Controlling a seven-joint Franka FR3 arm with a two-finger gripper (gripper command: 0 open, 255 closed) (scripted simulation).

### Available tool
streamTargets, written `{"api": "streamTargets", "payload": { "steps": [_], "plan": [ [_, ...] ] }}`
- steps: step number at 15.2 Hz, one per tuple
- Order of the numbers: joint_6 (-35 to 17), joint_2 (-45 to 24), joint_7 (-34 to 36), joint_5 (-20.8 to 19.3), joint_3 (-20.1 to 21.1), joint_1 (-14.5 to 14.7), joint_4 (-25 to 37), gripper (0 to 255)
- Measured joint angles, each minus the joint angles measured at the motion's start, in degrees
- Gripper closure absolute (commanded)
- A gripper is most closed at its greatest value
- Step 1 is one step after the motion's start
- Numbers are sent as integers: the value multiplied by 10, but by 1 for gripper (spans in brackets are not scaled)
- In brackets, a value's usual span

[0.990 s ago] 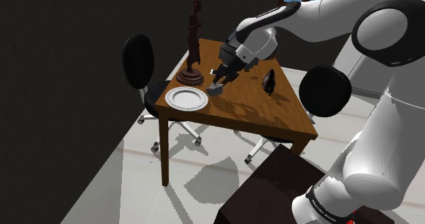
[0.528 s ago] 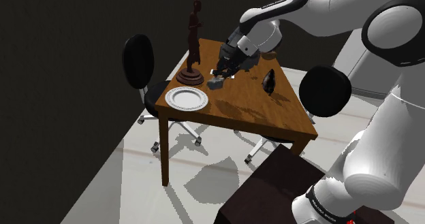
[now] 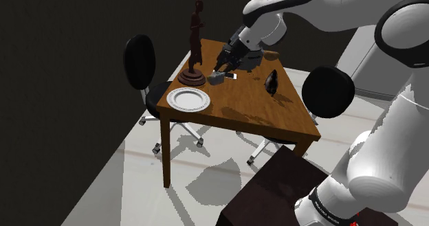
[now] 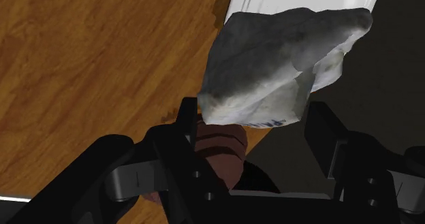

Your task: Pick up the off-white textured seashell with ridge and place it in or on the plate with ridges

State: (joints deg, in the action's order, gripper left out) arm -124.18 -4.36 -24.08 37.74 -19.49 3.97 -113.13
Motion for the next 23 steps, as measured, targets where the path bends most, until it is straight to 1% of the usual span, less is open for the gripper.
{"api": "streamTargets", "payload": {
  "steps": [8,10,15,23],
  "plan": [
    [-46,-2,103,-17,47,58,13,255],
    [-52,-13,123,-20,55,68,28,255],
    [-80,-25,110,-4,61,72,11,255],
    [-122,-56,66,35,68,70,-12,255]
  ]
}}
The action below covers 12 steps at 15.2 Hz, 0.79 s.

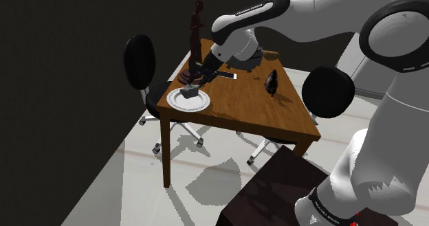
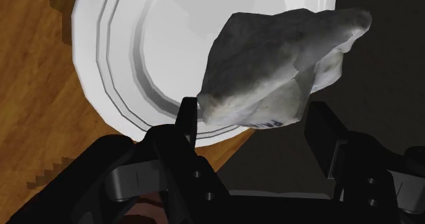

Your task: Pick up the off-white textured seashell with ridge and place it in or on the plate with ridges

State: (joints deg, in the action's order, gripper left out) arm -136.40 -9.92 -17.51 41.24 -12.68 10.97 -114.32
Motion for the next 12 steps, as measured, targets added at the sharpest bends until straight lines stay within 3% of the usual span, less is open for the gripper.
{"api": "streamTargets", "payload": {
  "steps": [10,11,12],
  "plan": [
    [-21,-13,-25,23,4,-2,-10,255],
    [-22,-14,-25,23,5,-2,-9,0],
    [-22,-15,-25,23,5,-1,-10,0]
  ]
}}
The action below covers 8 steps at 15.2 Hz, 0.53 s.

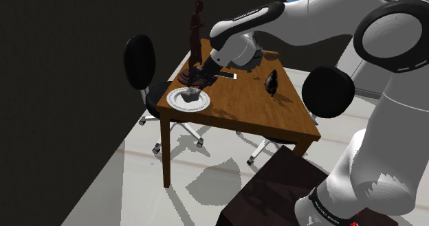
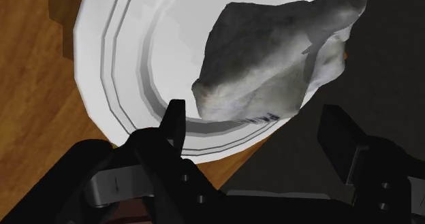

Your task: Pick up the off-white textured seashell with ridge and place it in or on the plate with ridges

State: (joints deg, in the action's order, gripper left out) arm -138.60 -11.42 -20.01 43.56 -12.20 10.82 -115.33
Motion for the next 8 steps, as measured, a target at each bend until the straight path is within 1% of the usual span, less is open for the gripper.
{"api": "streamTargets", "payload": {
  "steps": [5,8],
  "plan": [
    [0,-2,0,0,0,0,-1,0],
    [20,32,11,-21,-9,-3,-13,0]
  ]
}}
